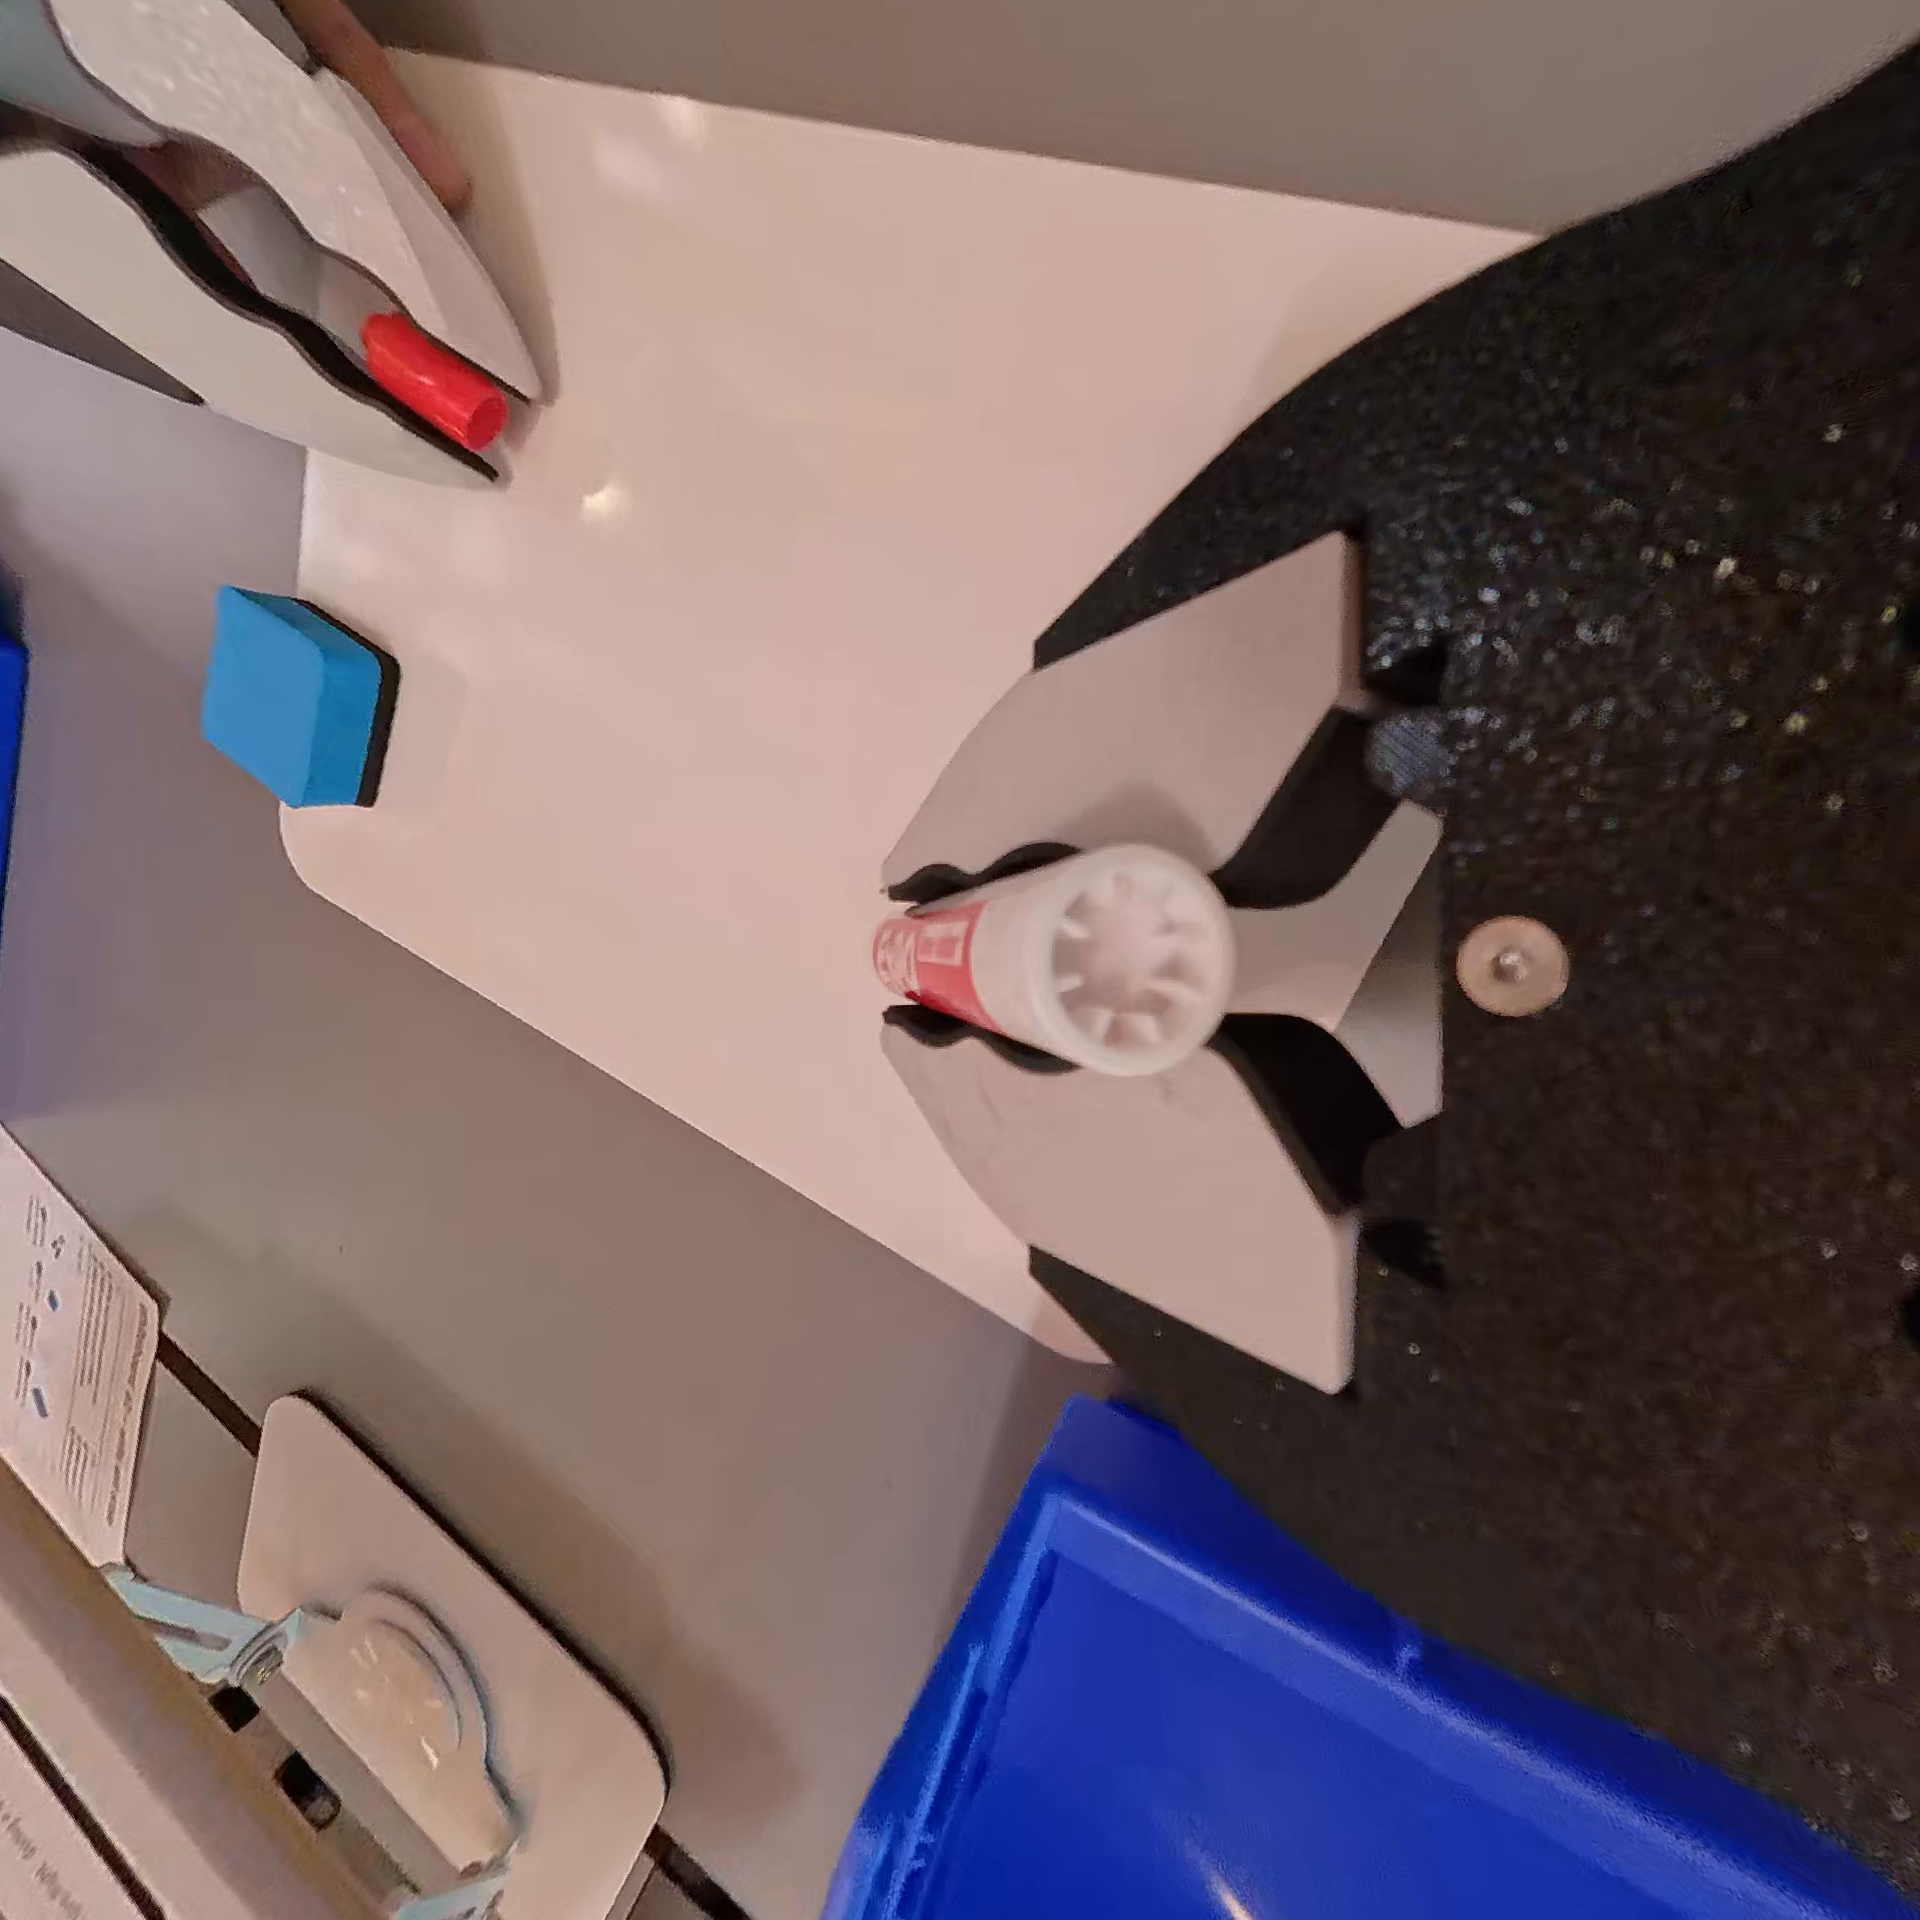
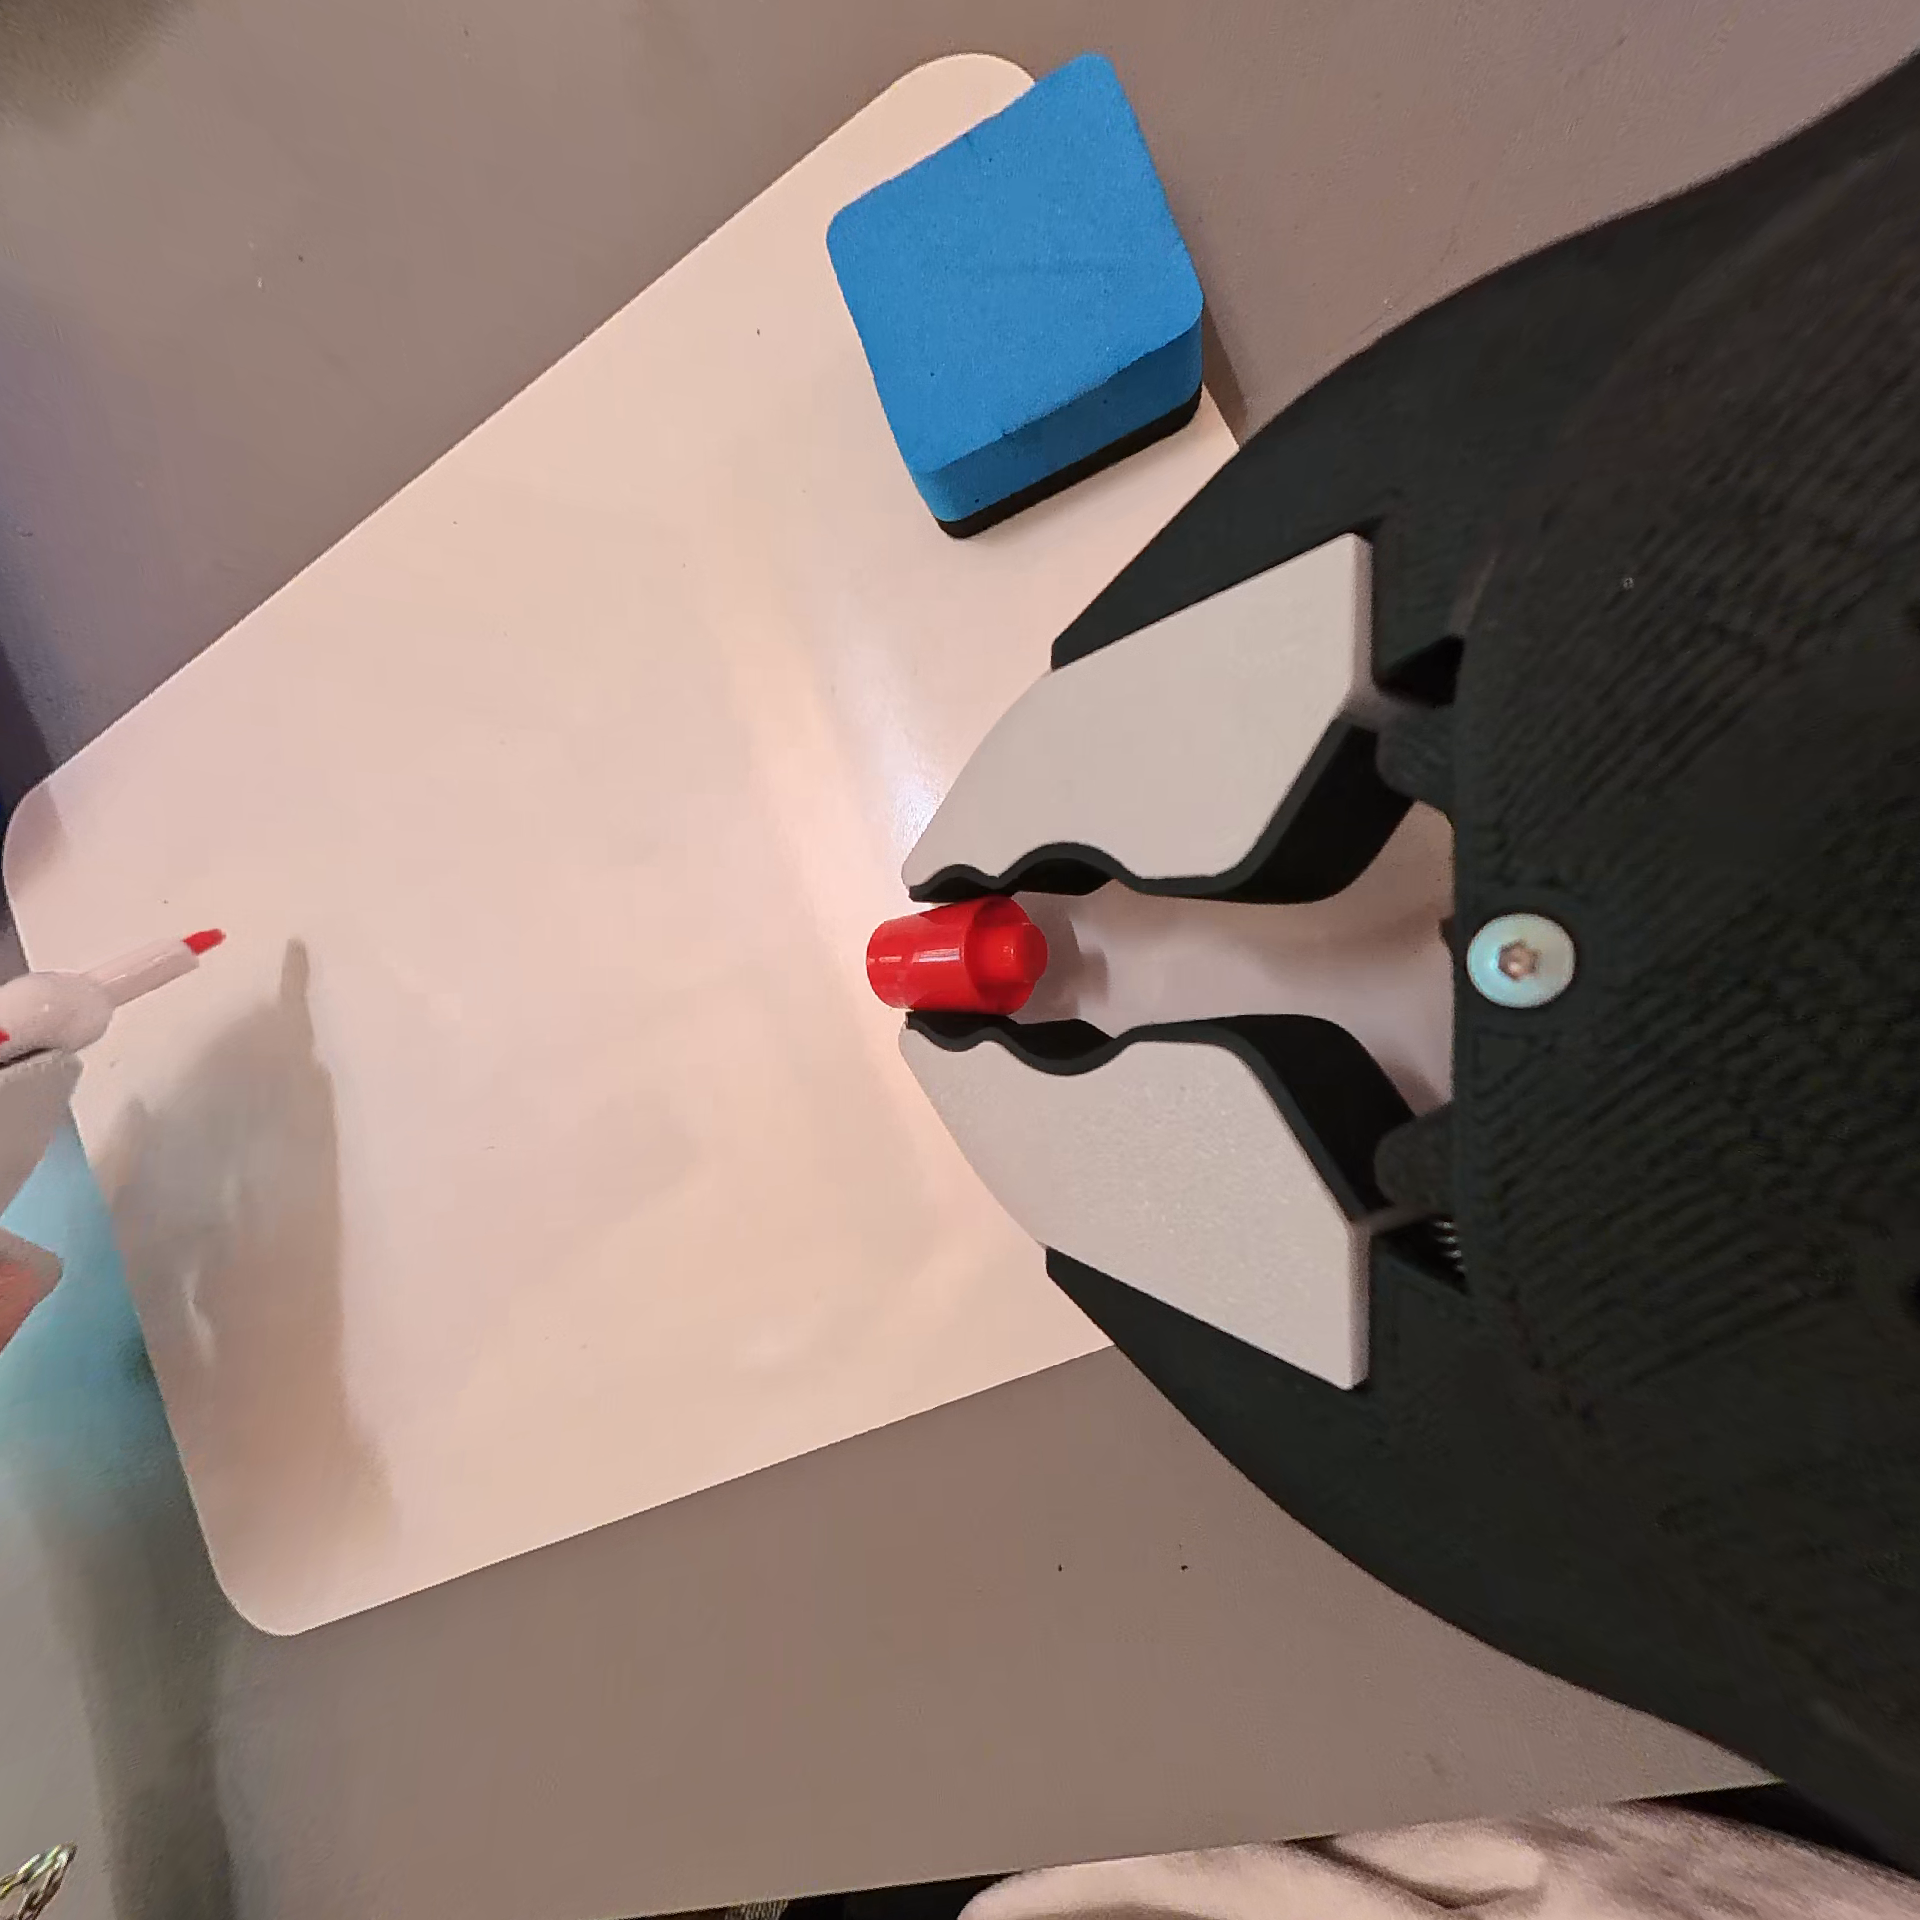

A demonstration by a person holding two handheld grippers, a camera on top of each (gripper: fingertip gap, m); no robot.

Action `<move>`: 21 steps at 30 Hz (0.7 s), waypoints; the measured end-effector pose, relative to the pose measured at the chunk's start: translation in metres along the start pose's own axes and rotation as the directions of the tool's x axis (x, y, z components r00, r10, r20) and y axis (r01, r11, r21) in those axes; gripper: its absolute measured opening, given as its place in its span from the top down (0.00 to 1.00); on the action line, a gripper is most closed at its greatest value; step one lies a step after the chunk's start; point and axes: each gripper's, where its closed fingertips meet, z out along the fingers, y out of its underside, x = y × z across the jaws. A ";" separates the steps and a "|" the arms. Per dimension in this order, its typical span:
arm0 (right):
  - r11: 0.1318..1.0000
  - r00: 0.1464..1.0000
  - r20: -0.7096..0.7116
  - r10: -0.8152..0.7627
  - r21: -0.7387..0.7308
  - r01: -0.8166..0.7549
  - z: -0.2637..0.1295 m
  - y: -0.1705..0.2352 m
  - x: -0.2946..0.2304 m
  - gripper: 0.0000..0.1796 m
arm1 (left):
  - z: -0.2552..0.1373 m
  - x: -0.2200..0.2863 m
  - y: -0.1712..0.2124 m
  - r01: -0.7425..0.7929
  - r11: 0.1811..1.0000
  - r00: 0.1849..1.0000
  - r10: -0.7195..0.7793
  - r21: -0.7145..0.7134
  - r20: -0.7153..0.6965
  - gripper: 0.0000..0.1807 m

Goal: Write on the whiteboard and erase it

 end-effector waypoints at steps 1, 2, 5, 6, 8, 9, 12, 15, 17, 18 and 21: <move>1.000 1.000 0.000 0.000 0.000 0.000 0.000 0.000 0.000 0.89 | 0.001 0.000 0.000 -0.019 1.000 1.000 0.019 -0.009 0.009 0.90; 1.000 1.000 0.000 0.000 0.000 0.000 0.000 0.000 0.000 0.89 | 0.003 0.000 0.001 -0.033 0.999 0.999 0.034 -0.022 0.013 0.90; 1.000 1.000 0.001 -0.001 0.000 0.001 0.000 0.000 0.000 0.89 | 0.006 -0.001 0.002 -0.100 0.993 0.994 0.104 -0.068 0.046 0.89; 1.000 1.000 0.001 -0.001 0.000 0.001 0.000 0.000 0.000 0.89 | 0.006 -0.001 0.003 -0.129 0.987 0.989 0.135 -0.091 0.059 0.89; 1.000 1.000 0.001 -0.001 0.000 0.001 0.000 0.000 0.000 0.89 | 0.008 0.000 0.004 -0.176 0.977 0.980 0.185 -0.122 0.070 0.89; 1.000 1.000 0.001 -0.001 0.000 0.001 0.000 0.000 0.000 0.89 | 0.009 0.001 0.003 -0.192 0.972 0.977 0.203 -0.133 0.073 0.90; 1.000 1.000 0.002 -0.002 0.000 0.002 0.000 0.000 0.000 0.89 | 0.011 0.003 0.003 -0.237 0.958 0.965 0.252 -0.161 0.077 0.89; 1.000 1.000 0.002 -0.002 0.000 0.002 0.000 0.000 0.000 0.89 | 0.014 0.006 0.001 -0.277 0.943 0.953 0.295 -0.183 0.077 0.89; 1.000 1.000 0.002 -0.002 0.000 0.002 0.000 0.000 0.000 0.89 | 0.016 0.008 0.001 -0.314 0.927 0.939 0.335 -0.205 0.078 0.89; 1.000 1.000 0.002 -0.002 0.000 0.002 0.000 0.000 0.000 0.89 | 0.017 0.009 0.001 -0.331 0.919 0.933 0.353 -0.215 0.073 0.89; 1.000 1.000 0.002 -0.002 0.000 0.002 0.000 0.000 0.000 0.89 | 0.019 0.013 -0.002 -0.381 0.896 0.910 0.407 -0.229 0.078 0.90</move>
